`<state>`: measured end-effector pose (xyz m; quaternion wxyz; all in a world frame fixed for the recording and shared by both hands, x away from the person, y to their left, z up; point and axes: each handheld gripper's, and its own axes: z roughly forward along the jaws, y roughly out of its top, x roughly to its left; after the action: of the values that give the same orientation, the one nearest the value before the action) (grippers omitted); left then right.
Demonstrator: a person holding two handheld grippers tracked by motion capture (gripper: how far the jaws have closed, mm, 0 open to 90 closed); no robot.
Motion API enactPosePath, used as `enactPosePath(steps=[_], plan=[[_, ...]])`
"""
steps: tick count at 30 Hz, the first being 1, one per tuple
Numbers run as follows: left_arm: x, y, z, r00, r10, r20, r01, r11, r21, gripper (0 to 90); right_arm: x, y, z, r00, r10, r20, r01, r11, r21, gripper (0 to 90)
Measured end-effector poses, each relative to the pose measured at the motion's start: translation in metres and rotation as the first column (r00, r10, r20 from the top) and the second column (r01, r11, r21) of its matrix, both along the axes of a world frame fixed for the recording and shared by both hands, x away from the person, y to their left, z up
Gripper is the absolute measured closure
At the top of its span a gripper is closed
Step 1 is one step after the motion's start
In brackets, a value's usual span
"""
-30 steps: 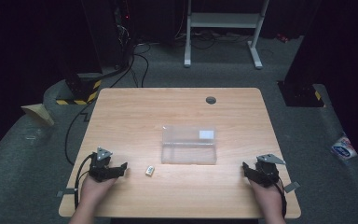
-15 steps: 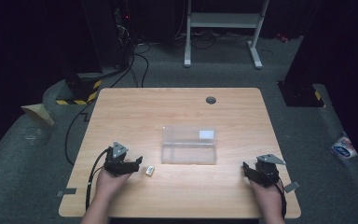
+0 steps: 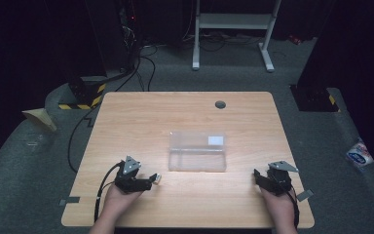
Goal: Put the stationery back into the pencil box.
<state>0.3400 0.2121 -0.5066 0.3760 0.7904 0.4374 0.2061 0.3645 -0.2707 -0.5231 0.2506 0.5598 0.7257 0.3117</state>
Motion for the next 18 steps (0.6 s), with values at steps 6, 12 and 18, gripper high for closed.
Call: enactPosePath(steps=[6,12,18], plan=[[0.002,-0.011,-0.007,0.9987,-0.046,-0.02,0.046,0.9989,-0.002,18.1,0.002,0.001,0.0,0.9999,-0.014,-0.003,0.014,1.0,0.002,36.0],[-0.001,-0.026,-0.016,0.9977,-0.044,-0.051,0.044,0.999,-0.009,14.9,0.001,0.0,0.0,0.9999,-0.013,0.001,0.013,1.0,-0.001,36.0],[-0.001,-0.027,-0.02,0.9976,-0.031,-0.062,0.031,0.9995,0.001,21.4,0.001,0.001,0.0,0.9999,-0.015,0.001,0.015,1.0,0.0,36.0]])
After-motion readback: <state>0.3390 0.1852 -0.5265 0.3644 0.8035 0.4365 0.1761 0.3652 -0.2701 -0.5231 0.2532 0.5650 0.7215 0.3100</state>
